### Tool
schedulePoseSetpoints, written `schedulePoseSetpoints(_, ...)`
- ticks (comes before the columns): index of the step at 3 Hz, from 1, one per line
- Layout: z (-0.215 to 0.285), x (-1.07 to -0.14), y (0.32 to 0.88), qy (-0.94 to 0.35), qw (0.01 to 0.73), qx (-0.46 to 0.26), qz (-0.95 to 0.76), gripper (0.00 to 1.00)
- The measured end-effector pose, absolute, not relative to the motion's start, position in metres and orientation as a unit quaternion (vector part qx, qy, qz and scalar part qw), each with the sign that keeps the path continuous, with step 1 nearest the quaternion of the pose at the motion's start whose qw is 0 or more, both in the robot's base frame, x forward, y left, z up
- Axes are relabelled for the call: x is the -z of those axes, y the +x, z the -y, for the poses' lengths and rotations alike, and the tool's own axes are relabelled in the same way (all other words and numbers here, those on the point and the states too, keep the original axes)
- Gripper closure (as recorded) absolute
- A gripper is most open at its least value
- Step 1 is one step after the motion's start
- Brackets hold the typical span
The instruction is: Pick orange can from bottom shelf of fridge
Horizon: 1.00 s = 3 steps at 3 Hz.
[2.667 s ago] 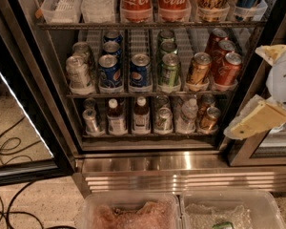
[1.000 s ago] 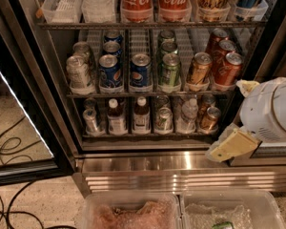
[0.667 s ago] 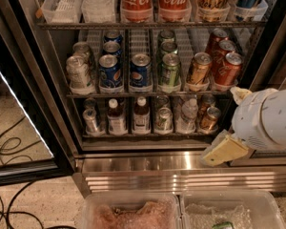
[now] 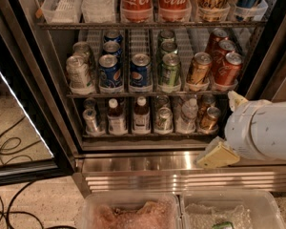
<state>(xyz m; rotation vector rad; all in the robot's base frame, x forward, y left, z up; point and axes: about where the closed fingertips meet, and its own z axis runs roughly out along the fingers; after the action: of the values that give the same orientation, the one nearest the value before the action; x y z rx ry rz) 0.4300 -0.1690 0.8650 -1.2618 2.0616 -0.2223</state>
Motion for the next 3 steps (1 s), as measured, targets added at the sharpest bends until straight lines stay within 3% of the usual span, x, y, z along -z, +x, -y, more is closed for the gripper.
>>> schedulePoseSetpoints(3, 0.146, -0.807, 0.439, -0.47, 0.345, 0.066, -0.81, 0.0)
